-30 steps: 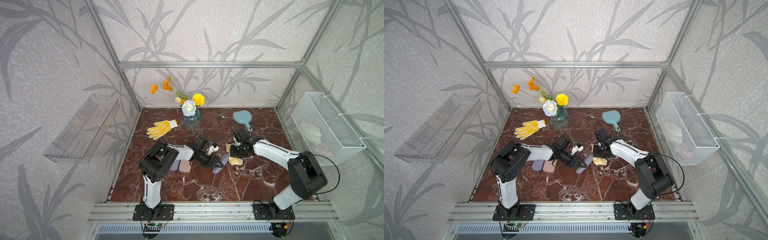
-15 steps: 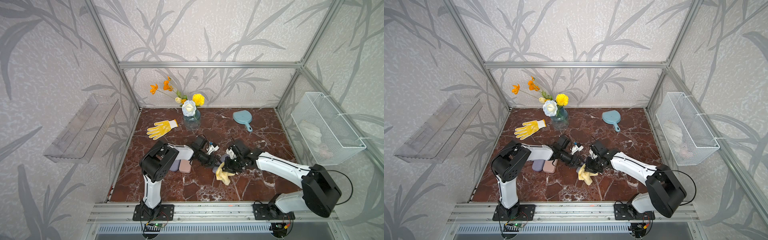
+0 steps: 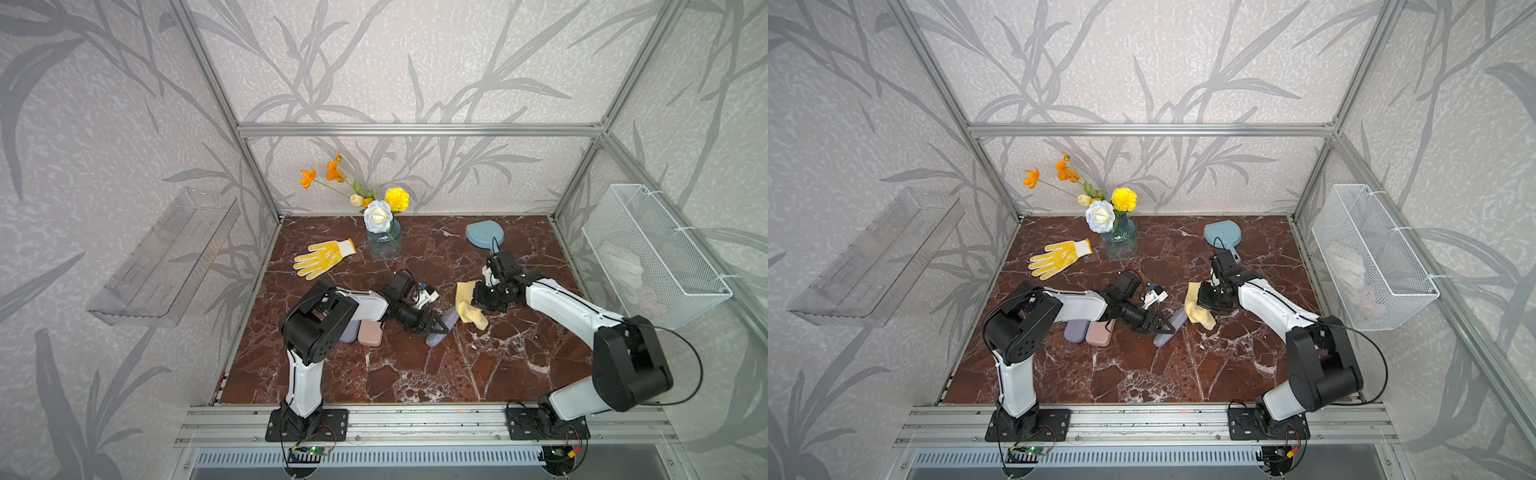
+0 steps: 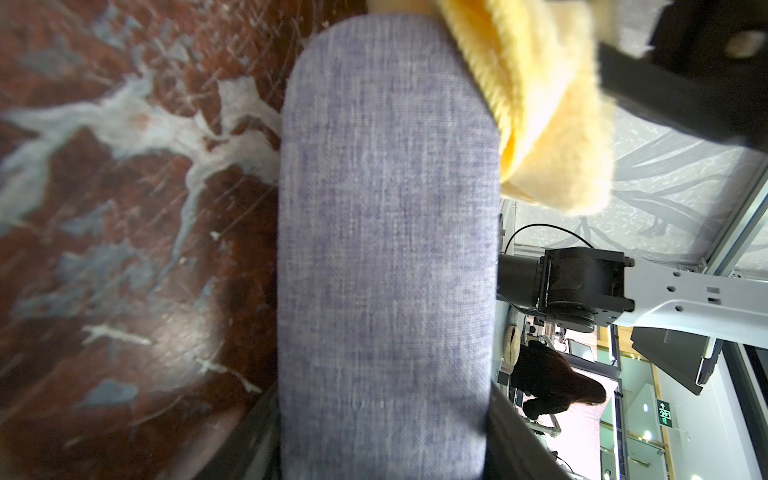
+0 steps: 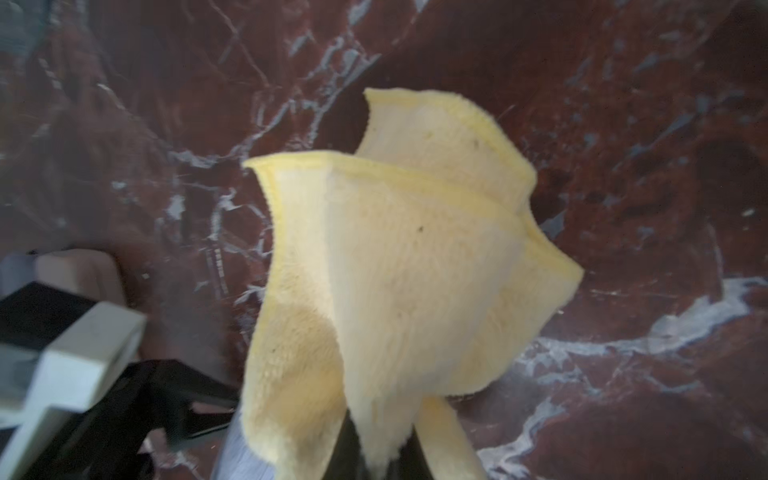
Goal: Wipe the eyeglass case
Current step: Wipe the dirt from the eyeglass case.
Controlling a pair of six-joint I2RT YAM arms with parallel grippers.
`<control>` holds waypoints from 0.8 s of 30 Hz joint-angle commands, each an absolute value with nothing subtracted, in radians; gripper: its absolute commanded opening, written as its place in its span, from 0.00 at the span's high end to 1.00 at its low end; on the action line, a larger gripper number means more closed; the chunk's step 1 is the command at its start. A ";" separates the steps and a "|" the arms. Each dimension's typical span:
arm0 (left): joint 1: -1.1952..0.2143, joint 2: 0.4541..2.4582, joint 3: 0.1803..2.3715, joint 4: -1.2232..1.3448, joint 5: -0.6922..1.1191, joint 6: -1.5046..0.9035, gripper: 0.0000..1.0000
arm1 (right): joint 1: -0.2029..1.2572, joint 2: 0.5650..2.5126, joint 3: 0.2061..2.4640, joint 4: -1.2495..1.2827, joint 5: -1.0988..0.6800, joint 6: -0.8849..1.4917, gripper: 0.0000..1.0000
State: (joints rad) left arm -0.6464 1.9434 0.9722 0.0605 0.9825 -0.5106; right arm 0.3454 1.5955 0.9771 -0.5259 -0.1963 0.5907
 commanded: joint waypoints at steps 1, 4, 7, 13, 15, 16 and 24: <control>-0.655 1.972 0.936 -0.005 0.882 -0.520 1.00 | 0.378 1.650 1.033 -0.527 -0.143 0.563 1.00; -0.656 1.973 0.936 0.002 0.884 -0.524 1.00 | 0.443 1.687 1.018 -0.480 -0.218 0.589 1.00; -0.655 1.978 0.939 0.016 0.880 -0.535 1.00 | 0.509 1.688 0.961 -0.429 -0.324 0.631 1.00; -0.654 1.980 0.941 0.036 0.852 -0.564 1.00 | 0.620 1.607 0.814 -0.267 -0.520 0.790 1.00; -0.654 1.974 0.934 0.036 0.834 -0.570 1.00 | 0.653 1.574 0.787 -0.196 -0.599 0.827 1.00; -0.654 1.970 0.932 0.037 0.829 -0.572 1.00 | 0.669 1.555 0.784 -0.174 -0.632 0.843 1.00; -0.655 1.960 0.928 0.026 0.804 -0.568 1.00 | 0.710 1.356 0.878 -0.213 -0.784 0.812 1.00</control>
